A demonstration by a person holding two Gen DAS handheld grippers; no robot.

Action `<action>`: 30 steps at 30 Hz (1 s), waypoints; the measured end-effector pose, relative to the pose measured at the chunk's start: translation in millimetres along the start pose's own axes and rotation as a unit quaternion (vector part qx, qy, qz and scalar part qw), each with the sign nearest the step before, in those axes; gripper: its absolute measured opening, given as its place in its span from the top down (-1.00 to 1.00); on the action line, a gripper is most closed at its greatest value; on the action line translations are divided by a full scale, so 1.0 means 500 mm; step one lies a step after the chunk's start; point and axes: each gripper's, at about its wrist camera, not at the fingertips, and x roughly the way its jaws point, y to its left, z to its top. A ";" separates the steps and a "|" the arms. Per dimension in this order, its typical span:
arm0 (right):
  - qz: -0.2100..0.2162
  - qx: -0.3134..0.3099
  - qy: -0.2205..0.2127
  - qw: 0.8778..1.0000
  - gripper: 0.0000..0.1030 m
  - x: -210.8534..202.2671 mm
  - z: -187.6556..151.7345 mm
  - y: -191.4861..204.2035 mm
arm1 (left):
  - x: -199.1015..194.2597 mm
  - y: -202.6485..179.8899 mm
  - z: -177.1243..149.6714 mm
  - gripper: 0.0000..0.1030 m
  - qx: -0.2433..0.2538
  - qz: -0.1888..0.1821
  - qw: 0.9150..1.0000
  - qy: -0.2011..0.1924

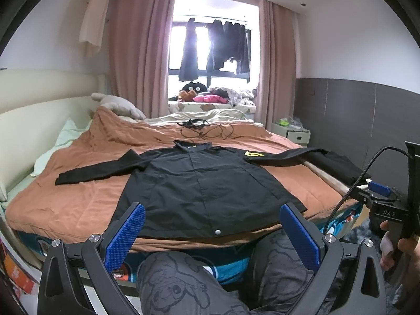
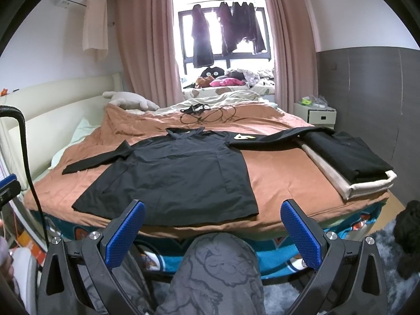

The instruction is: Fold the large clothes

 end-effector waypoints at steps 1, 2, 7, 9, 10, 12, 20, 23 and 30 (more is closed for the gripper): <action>0.000 -0.001 0.000 1.000 -1.00 0.000 -0.001 0.001 | 0.000 0.000 0.000 -0.99 0.000 0.000 1.000 0.000; 0.000 -0.001 0.000 1.000 -1.00 0.001 0.000 0.001 | 0.001 0.001 0.000 -0.99 0.000 0.000 1.000 0.000; 0.000 -0.001 -0.001 1.000 -1.00 0.001 0.000 0.002 | 0.000 0.002 -0.001 -0.99 -0.001 -0.001 1.000 0.000; 0.000 -0.001 -0.001 1.000 -1.00 0.001 0.000 0.002 | 0.000 0.002 -0.002 -0.99 0.000 -0.002 1.000 -0.001; -0.001 -0.001 -0.001 1.000 -1.00 0.002 -0.001 0.002 | -0.001 0.003 -0.002 -0.99 0.000 -0.002 1.000 -0.002; 0.000 0.000 0.000 1.000 -1.00 0.003 0.000 0.002 | -0.002 0.006 -0.001 -0.99 0.001 -0.002 1.000 -0.002; 0.001 -0.001 0.000 1.000 -1.00 0.001 0.001 0.002 | -0.001 0.005 -0.003 -0.99 0.001 -0.002 1.000 -0.004; -0.003 -0.006 -0.003 1.000 -1.00 0.003 0.001 0.004 | -0.001 0.004 -0.004 -0.99 0.000 -0.004 1.000 -0.007; -0.007 -0.017 -0.010 1.000 -1.00 0.009 -0.007 0.012 | 0.001 -0.004 -0.007 -0.99 0.002 -0.001 1.000 -0.004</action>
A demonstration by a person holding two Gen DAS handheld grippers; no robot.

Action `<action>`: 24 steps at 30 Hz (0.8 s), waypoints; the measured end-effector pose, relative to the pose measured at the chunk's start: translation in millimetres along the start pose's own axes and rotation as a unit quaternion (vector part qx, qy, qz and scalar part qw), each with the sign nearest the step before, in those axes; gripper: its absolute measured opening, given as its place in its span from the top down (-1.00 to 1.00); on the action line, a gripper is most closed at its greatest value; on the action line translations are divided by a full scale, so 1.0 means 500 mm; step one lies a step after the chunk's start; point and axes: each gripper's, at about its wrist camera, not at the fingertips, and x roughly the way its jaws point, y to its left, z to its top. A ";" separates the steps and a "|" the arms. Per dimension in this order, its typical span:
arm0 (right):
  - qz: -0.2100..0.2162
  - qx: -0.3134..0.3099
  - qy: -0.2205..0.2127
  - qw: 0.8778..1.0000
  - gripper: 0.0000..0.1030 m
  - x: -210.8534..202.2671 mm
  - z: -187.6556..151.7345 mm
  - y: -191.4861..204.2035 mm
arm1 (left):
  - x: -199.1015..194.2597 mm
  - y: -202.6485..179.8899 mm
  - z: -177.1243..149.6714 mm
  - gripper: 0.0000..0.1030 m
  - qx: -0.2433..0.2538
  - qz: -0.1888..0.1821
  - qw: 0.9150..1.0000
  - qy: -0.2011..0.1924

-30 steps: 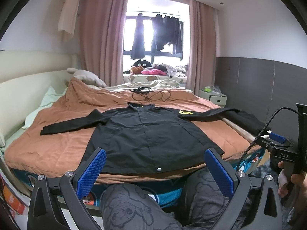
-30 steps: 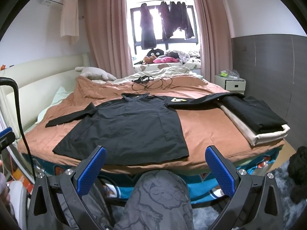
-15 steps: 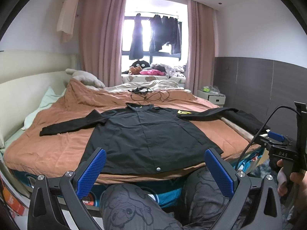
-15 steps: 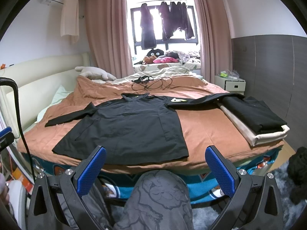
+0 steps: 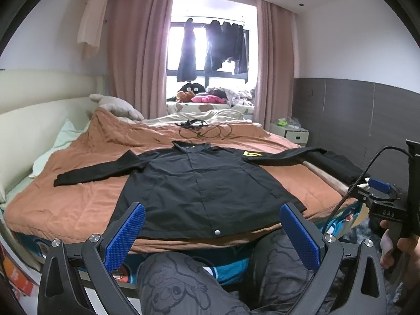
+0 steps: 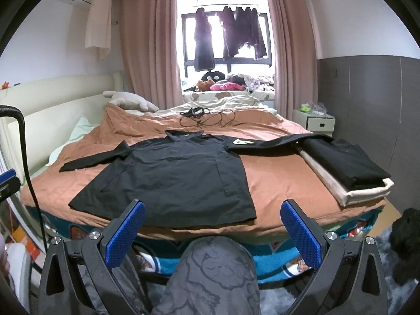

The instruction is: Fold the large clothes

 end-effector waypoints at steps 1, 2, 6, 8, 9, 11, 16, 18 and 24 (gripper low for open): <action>0.000 0.001 0.001 1.000 -1.00 -0.001 0.000 0.000 | 0.001 -0.001 0.000 -0.99 -0.002 -0.004 1.000 0.000; 0.000 0.003 0.001 1.000 -1.00 -0.002 -0.001 0.000 | 0.001 0.000 -0.001 -0.99 -0.002 -0.006 1.000 0.000; 0.001 0.008 0.006 1.000 -1.00 0.002 -0.006 -0.003 | 0.004 0.003 -0.005 -0.99 0.002 0.003 1.000 -0.007; 0.001 0.006 0.008 1.000 -1.00 0.008 -0.007 0.000 | 0.006 0.008 -0.009 -0.99 0.000 0.003 1.000 -0.010; -0.001 0.001 0.010 1.000 -1.00 0.014 -0.005 0.002 | 0.012 0.011 -0.010 -0.99 -0.002 0.004 1.000 -0.010; -0.008 -0.009 0.007 1.000 -1.00 0.024 0.003 0.006 | 0.021 0.018 -0.012 -0.99 -0.004 0.008 1.000 -0.009; 0.000 -0.002 0.004 1.000 -1.00 0.055 0.021 0.006 | 0.062 0.051 -0.009 -0.99 -0.021 0.015 1.000 0.000; 0.006 -0.006 0.009 1.000 -1.00 0.077 0.027 0.010 | 0.080 0.063 -0.006 -0.99 -0.020 0.017 1.000 0.003; 0.006 -0.009 0.022 1.000 -1.00 0.146 0.040 0.006 | 0.152 0.096 0.012 -0.99 -0.018 0.027 0.999 0.022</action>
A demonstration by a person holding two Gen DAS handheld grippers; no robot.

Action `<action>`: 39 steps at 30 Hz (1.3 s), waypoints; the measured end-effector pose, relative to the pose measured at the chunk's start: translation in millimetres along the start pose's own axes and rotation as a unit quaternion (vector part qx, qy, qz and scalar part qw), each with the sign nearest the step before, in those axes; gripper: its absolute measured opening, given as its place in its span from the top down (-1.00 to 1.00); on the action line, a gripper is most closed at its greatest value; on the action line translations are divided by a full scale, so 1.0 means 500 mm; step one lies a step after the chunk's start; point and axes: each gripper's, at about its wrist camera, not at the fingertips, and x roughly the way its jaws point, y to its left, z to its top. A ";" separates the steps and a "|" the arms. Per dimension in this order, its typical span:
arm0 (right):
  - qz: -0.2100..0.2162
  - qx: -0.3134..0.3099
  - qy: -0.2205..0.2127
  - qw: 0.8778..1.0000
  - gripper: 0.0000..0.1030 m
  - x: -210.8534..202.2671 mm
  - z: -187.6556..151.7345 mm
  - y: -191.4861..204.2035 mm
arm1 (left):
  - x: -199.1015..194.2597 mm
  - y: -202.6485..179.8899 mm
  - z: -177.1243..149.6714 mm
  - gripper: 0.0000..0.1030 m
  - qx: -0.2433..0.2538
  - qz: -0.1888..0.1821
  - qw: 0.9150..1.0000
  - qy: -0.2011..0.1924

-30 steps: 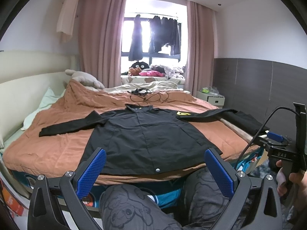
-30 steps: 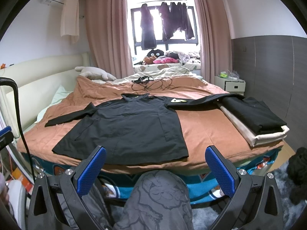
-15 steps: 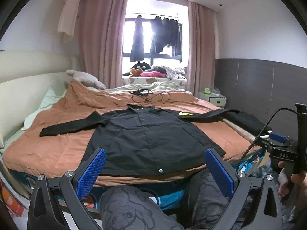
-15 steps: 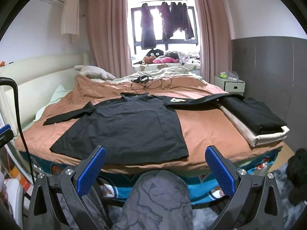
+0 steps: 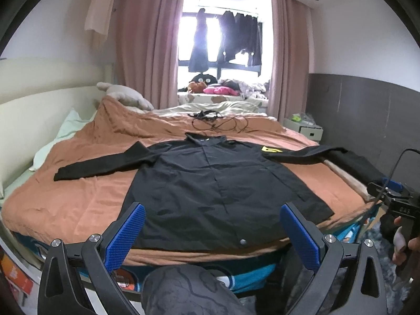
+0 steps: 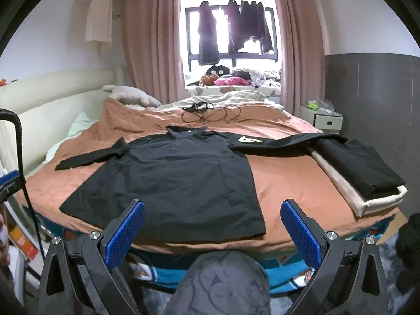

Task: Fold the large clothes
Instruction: 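Move both tools toward the black shirt's sleeve and hem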

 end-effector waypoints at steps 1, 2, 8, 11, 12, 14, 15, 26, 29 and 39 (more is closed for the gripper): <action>-0.002 0.003 0.005 1.000 -1.00 0.015 0.003 -0.001 | 0.011 0.004 0.004 -0.99 -0.001 0.000 1.000 0.002; -0.003 0.005 0.007 1.000 -1.00 0.024 0.006 -0.003 | 0.025 0.008 0.009 -0.99 -0.002 -0.002 1.000 0.006; 0.006 0.020 0.014 1.000 -1.00 0.092 0.034 -0.008 | 0.086 0.036 0.039 -0.99 -0.005 -0.001 1.000 0.017; 0.011 0.029 0.015 0.999 -1.00 0.125 0.053 -0.008 | 0.110 0.049 0.052 -0.99 -0.004 0.003 1.000 0.023; 0.013 0.032 0.014 0.999 -1.00 0.134 0.059 -0.008 | 0.116 0.051 0.055 -0.99 -0.004 0.005 1.000 0.024; 0.016 0.036 0.013 0.999 -1.00 0.154 0.072 -0.005 | 0.134 0.062 0.063 -0.99 -0.006 0.011 1.000 0.027; 0.017 0.035 0.014 0.999 -1.00 0.166 0.078 -0.001 | 0.146 0.071 0.068 -0.99 -0.009 0.014 0.999 0.031; 0.038 0.036 0.034 0.998 -1.00 0.291 0.121 0.032 | 0.261 0.149 0.110 -0.99 -0.037 0.043 0.996 0.063; 0.046 0.038 0.047 0.997 -1.00 0.332 0.133 0.044 | 0.285 0.169 0.121 -0.99 -0.042 0.048 0.995 0.071; 0.093 0.020 0.075 0.993 -1.00 0.456 0.199 0.124 | 0.375 0.298 0.152 -0.86 -0.085 0.086 0.988 0.094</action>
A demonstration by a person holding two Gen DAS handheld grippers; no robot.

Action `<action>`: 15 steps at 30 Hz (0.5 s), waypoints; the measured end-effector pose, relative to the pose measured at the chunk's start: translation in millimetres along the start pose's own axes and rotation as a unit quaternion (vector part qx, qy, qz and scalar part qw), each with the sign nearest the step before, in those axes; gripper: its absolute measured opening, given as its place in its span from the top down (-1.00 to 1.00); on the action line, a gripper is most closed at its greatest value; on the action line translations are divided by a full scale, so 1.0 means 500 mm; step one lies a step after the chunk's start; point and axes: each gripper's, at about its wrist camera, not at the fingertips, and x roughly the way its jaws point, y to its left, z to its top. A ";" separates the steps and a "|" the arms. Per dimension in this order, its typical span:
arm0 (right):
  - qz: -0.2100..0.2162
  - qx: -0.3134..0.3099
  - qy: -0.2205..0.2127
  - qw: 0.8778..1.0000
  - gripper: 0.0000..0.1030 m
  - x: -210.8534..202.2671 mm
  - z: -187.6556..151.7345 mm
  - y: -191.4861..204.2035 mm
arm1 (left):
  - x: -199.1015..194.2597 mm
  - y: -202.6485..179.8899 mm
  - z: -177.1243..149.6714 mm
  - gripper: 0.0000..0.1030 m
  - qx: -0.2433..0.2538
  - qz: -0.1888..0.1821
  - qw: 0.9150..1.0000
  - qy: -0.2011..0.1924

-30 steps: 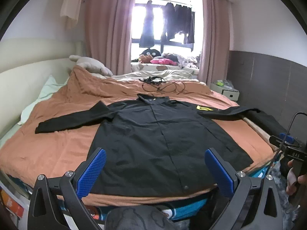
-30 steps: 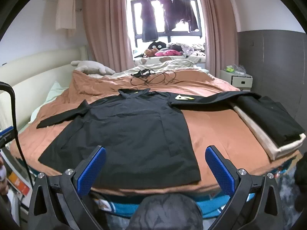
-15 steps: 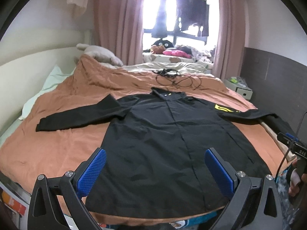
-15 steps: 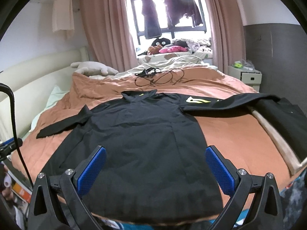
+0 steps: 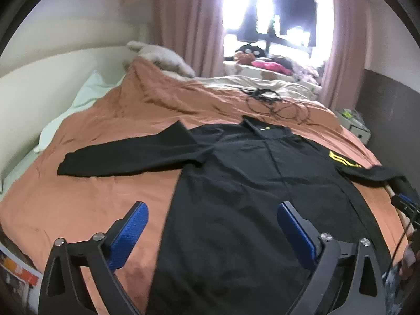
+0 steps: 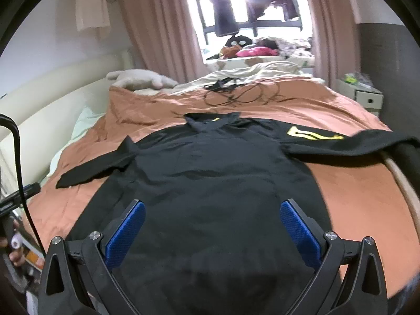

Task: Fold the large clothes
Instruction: 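Move both tools toward the black shirt's sleeve and hem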

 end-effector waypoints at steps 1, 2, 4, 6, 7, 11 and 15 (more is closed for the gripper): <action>0.002 -0.004 0.001 1.000 -1.00 0.012 0.008 0.010 | 0.013 0.017 0.006 -0.83 -0.010 0.003 1.000 0.003; 0.004 -0.007 0.002 1.000 -0.99 0.021 0.014 0.018 | 0.027 0.036 0.012 -0.80 -0.022 0.008 1.000 0.008; 0.017 -0.013 0.005 1.000 -0.97 0.048 0.030 0.040 | 0.046 0.063 0.018 -0.69 -0.039 0.014 0.999 0.015; 0.024 -0.015 0.009 1.000 -0.96 0.072 0.042 0.051 | 0.068 0.100 0.026 -0.64 -0.058 0.025 0.998 0.022; 0.029 -0.018 0.013 0.999 -0.95 0.089 0.049 0.061 | 0.076 0.115 0.029 -0.62 -0.065 0.031 0.997 0.023; 0.042 -0.024 0.029 0.998 -0.85 0.142 0.067 0.080 | 0.108 0.179 0.045 -0.59 -0.090 0.054 0.994 0.025; 0.056 -0.037 0.047 0.997 -0.74 0.200 0.082 0.102 | 0.147 0.249 0.066 -0.55 -0.103 0.076 0.991 0.031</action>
